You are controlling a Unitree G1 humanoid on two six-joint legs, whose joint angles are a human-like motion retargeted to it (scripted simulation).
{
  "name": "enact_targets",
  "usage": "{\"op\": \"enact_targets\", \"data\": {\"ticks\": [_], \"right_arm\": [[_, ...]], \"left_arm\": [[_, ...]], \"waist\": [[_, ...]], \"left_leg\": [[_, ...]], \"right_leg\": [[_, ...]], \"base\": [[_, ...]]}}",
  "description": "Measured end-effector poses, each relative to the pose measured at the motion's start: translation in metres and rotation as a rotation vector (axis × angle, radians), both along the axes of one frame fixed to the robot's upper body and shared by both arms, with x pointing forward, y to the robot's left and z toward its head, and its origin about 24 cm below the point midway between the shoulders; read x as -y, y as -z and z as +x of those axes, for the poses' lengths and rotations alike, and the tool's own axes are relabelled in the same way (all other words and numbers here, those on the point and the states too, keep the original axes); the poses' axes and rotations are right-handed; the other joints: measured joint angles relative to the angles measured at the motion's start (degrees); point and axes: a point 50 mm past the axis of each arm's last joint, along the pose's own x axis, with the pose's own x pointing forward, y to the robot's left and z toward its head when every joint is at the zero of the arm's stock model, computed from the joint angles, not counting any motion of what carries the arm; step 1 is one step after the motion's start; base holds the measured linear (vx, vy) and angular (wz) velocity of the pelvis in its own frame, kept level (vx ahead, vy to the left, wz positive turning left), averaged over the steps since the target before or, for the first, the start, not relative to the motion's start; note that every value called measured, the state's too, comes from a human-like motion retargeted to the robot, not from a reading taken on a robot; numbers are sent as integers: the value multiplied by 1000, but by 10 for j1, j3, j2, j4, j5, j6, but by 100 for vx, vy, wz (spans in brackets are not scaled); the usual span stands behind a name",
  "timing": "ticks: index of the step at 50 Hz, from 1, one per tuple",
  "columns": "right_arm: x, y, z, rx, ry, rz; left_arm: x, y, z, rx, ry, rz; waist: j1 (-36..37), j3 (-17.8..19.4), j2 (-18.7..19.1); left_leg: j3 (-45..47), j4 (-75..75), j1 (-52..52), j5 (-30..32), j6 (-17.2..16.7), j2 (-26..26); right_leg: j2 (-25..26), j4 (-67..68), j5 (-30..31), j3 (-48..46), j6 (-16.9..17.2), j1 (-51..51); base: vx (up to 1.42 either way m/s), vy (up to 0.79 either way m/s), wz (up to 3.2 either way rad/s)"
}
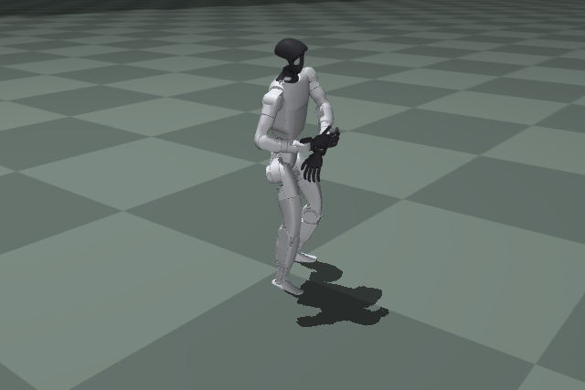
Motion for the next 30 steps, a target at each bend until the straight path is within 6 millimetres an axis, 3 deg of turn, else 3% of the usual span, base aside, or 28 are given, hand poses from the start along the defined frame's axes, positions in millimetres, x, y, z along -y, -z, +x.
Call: {"op": "enact_targets", "data": {"ticks": [17,30], "right_arm": [[-1,4,-6,-26,-57,-10],[-1,4,-8,-37,-65,12]], "left_arm": [[17,-21,-11,-4,127,-7],[20,-26,-17,-17,169,4]], "waist": [[-23,8,44],[-43,18,51]], "left_leg": [[-5,4,51,1,6,10],[8,15,86,1,20,18]], "right_leg": [[25,-55,9,-4,6,75],[40,-102,27,8,15,123]], "base": [[0,0,0],[0,0,-1]]}}
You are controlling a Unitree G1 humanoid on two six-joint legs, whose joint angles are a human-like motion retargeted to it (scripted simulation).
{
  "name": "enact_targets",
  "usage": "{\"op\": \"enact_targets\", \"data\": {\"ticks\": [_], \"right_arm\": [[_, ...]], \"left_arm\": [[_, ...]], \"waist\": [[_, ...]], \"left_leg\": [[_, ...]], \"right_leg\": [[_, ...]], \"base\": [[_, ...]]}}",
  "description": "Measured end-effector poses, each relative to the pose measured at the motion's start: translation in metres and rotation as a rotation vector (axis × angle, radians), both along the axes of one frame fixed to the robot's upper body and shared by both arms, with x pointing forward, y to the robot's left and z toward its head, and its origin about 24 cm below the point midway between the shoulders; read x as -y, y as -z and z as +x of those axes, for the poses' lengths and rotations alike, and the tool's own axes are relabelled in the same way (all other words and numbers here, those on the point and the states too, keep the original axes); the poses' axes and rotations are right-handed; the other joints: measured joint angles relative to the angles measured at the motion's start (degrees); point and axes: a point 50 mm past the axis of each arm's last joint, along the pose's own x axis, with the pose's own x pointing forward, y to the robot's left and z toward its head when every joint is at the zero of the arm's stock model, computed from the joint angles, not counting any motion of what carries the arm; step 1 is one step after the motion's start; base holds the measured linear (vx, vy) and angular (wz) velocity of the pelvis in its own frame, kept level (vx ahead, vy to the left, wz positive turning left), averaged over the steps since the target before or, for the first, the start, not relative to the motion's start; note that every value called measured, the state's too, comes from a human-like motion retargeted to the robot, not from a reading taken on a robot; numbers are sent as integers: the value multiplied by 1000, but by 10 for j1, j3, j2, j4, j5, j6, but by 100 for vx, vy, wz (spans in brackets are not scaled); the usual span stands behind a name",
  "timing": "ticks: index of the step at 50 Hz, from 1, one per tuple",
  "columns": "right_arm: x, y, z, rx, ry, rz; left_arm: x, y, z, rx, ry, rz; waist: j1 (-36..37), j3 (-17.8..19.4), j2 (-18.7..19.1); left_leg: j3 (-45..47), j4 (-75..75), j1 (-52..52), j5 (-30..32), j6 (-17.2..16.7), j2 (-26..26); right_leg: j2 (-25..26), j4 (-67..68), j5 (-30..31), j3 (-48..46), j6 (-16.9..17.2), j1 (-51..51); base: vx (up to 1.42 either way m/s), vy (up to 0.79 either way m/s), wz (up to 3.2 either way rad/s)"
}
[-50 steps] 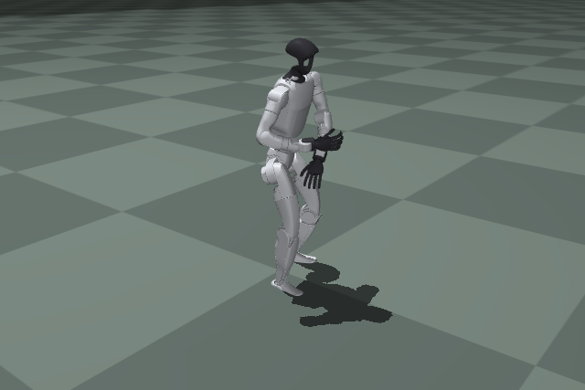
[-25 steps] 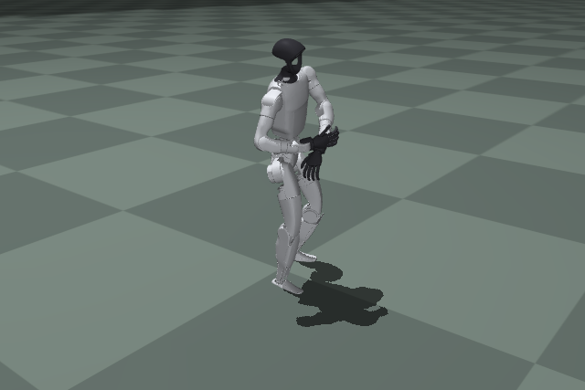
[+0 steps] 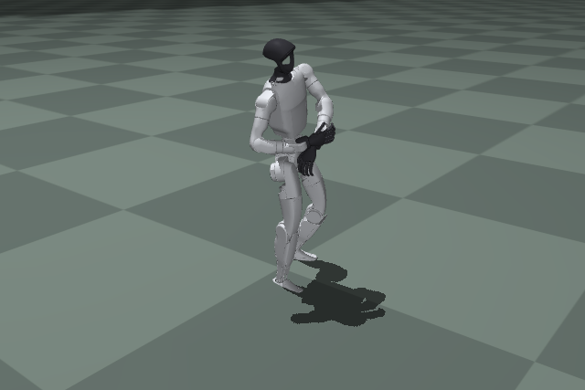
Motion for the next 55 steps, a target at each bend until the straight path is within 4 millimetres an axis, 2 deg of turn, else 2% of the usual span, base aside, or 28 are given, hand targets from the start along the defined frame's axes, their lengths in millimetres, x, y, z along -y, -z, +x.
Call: {"op": "enact_targets", "data": {"ticks": [22,41,55], "right_arm": [[0,6,2,-18,9,8],[-12,9,7,43,14,-25],[-24,13,13,162,41,-125]], "left_arm": [[-2,14,-6,-33,-44,55],[-12,31,-8,-115,-141,83],[-20,40,-9,-154,-202,46]], "waist": [[-18,7,-8],[-28,16,-47],[-25,26,-95]], "left_leg": [[42,22,41,-4,33,17],[94,17,83,9,59,11],[131,27,108,26,75,2]], "right_leg": [[19,-58,32,42,15,41],[10,-76,46,89,29,51],[-2,-60,35,128,37,48]], "base": [[2,2,-23],[1,1,-27],[3,0,-29]]}}
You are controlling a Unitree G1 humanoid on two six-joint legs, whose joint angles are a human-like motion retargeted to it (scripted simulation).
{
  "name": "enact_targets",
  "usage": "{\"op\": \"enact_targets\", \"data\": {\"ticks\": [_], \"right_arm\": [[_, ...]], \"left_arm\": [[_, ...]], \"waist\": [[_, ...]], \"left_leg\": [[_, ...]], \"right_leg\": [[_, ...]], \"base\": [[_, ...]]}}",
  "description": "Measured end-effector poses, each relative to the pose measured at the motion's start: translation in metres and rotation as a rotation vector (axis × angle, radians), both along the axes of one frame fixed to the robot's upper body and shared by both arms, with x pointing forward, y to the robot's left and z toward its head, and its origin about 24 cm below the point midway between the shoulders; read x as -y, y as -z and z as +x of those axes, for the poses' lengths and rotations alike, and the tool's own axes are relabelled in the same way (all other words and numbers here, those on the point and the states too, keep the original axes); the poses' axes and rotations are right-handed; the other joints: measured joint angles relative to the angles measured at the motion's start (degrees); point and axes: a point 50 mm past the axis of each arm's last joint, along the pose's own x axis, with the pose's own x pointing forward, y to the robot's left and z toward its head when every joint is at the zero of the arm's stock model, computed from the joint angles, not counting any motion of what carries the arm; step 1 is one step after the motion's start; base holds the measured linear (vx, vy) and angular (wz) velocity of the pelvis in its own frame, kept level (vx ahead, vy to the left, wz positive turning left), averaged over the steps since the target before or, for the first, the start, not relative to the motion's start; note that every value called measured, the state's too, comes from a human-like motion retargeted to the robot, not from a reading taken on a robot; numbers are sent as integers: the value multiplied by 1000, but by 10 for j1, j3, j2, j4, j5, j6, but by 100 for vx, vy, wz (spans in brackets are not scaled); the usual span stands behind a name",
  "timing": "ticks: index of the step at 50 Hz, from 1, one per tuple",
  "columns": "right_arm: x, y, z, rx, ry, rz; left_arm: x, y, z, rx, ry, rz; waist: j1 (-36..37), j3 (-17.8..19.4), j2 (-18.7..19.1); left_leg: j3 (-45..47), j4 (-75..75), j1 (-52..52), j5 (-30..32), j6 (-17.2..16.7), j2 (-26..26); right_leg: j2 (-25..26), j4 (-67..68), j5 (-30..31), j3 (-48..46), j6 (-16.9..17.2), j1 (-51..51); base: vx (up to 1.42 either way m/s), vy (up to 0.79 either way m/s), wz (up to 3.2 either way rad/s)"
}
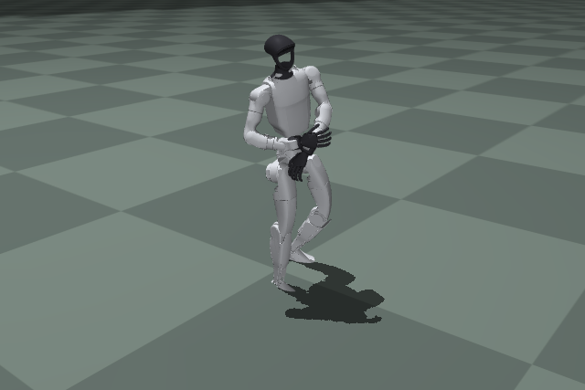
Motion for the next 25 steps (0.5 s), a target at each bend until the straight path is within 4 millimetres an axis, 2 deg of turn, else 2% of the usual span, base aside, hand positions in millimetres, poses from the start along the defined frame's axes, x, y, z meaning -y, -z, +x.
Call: {"op": "enact_targets", "data": {"ticks": [4,7,14,20,25], "right_arm": [[1,7,2,34,50,-51],[6,20,4,42,108,-122],[26,79,2,-12,227,-420],[25,108,4,-4,250,-599],[19,122,8,-9,261,-684]], "left_arm": [[-2,3,0,-11,-34,-35],[-3,4,2,-9,-69,-67],[-17,15,13,2,-184,-104],[-35,27,23,-17,-338,-115],[-55,38,31,-22,-470,-93]], "waist": [[10,-1,-22],[23,-4,-42],[57,-10,-89],[67,-7,-132],[65,-4,-169]], "left_leg": [[7,10,6,-1,6,-5],[10,18,10,-5,11,-11],[36,35,23,-13,35,-25],[72,36,41,-21,57,-49],[108,24,53,-23,68,-78]], "right_leg": [[-3,13,-6,15,2,-3],[-6,27,-13,27,3,-7],[-24,90,-45,53,9,-32],[-58,192,-88,70,18,-81],[-101,306,-128,52,19,-134]], "base": [[3,4,-37],[4,6,-41],[3,9,-41],[-1,10,-39],[-4,7,-48]]}}
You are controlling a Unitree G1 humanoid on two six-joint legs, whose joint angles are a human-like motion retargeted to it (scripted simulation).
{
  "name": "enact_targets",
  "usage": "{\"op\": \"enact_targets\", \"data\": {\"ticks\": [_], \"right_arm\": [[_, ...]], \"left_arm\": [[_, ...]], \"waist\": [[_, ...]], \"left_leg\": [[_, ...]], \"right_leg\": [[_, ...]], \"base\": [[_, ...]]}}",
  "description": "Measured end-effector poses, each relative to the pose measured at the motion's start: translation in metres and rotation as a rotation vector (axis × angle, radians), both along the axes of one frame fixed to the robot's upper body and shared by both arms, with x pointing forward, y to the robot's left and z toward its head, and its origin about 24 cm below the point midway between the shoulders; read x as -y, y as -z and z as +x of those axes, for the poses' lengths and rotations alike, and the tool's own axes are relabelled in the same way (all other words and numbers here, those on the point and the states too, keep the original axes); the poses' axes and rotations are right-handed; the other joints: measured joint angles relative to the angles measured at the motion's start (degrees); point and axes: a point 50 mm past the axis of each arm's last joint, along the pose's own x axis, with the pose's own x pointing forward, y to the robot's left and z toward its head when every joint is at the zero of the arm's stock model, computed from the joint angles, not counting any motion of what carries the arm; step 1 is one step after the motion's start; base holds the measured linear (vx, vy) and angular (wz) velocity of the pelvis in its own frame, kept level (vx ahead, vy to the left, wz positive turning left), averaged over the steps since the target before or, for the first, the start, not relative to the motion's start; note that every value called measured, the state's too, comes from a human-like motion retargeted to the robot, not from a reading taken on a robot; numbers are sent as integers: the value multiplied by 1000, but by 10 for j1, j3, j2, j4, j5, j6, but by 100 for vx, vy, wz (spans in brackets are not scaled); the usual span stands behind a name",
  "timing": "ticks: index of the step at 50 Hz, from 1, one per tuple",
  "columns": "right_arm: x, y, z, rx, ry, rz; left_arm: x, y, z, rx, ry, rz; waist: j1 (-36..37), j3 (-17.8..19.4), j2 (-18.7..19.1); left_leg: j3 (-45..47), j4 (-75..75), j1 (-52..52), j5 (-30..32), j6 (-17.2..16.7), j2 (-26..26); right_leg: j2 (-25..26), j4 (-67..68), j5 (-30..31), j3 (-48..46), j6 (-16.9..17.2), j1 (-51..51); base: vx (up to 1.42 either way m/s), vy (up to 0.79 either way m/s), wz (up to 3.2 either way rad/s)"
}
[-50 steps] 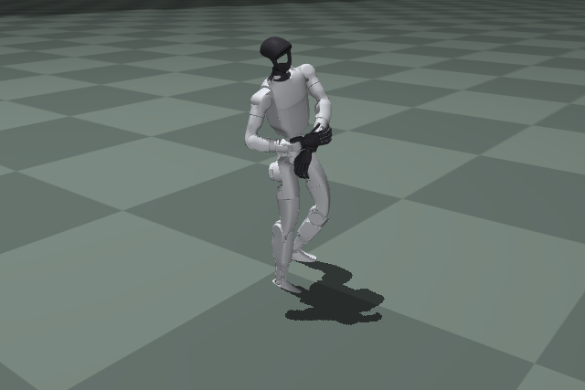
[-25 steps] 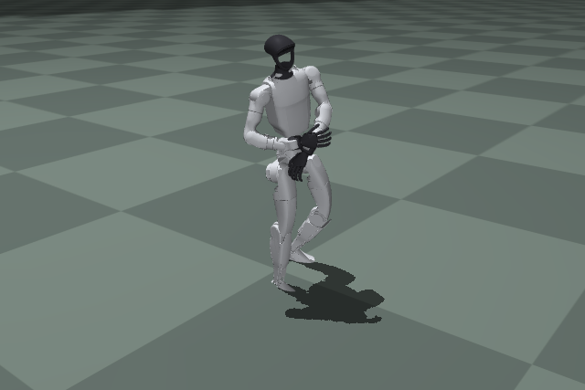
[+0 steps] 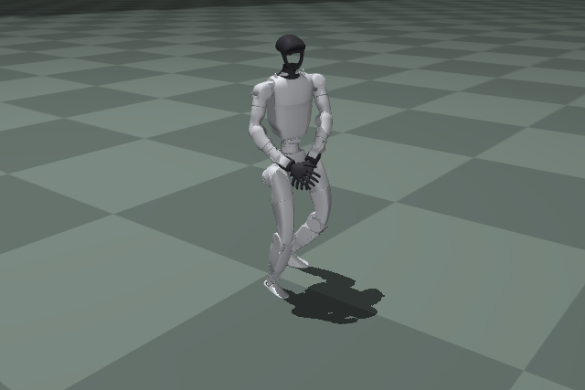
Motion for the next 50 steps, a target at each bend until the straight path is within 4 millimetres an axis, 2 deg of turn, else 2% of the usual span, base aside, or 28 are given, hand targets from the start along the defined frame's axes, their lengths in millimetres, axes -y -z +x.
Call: {"op": "enact_targets", "data": {"ticks": [5,13,20,23,25,26,27,28,29,30,35,43,45,50], "right_arm": [[-9,3,7,1,23,-16],[-21,1,14,0,82,29],[-18,3,9,-8,148,64],[-13,3,9,1,176,59],[-9,1,11,18,193,47],[-8,2,10,17,200,43],[-8,4,8,14,206,39],[-9,7,4,6,209,33],[-8,9,2,2,213,22],[-7,12,-1,0,217,9],[5,17,0,13,252,-83],[32,38,-5,-68,326,-262],[39,41,-3,-104,351,-297],[57,55,-17,-236,408,-355]], "left_arm": [[-21,13,3,-24,-115,44],[-46,28,-3,-75,-239,71],[-56,37,-16,-136,-337,34],[-56,37,-17,-152,-382,3],[-56,35,-14,-154,-418,-22],[-58,36,-15,-161,-436,-29],[-58,38,-17,-171,-456,-36],[-58,40,-21,-187,-478,-44],[-58,42,-23,-198,-500,-52],[-58,43,-25,-207,-522,-60],[-67,43,-16,-207,-652,-104],[-95,48,-10,-227,-883,-142],[-103,47,-5,-224,-921,-144],[-119,52,-7,-244,-999,-112]], "waist": [[0,-9,-22],[-12,-20,-32],[-15,-10,-18],[-16,-2,-12],[-11,9,-12],[-9,15,-6],[-4,22,3],[5,30,18],[12,33,29],[19,35,38],[40,34,47],[72,26,20],[75,23,5],[71,16,-2]], "left_leg": [[45,-20,7,4,5,-14],[86,-43,22,31,3,-27],[102,2,32,67,-13,-8],[128,51,26,138,-21,32],[145,114,7,286,-60,115],[127,113,-16,279,-58,111],[79,104,-48,225,-62,80],[-31,79,-98,76,-80,-4],[-101,77,-129,-7,-89,-45],[-152,86,-150,-56,-94,-65],[-221,97,-181,-60,-97,-68],[-334,-39,-154,-28,-92,-111],[-334,-95,-132,-11,-86,-126],[-288,-111,-118,-45,-63,-130]], "right_leg": [[-64,59,16,-92,-22,-17],[-44,-14,30,-86,-21,-16],[-10,-57,24,-52,-34,8],[1,-69,21,-35,-39,20],[12,-93,18,-16,-51,39],[26,-91,22,-10,-49,43],[45,-85,29,1,-44,44],[73,-71,39,25,-34,39],[92,-62,42,42,-30,36],[106,-54,41,56,-29,34],[124,-78,55,115,-13,39],[106,-117,70,218,30,51],[85,-140,74,242,45,55],[69,-130,64,274,75,39]], "base": [[-3,2,-78],[1,-2,-65],[7,-2,-74],[15,-12,-56],[20,-38,-59],[3,4,-154],[-15,56,-281],[-13,57,-315],[-5,44,-299],[7,18,-208],[14,10,-159],[17,18,-158],[17,27,-128],[11,31,-107]]}}
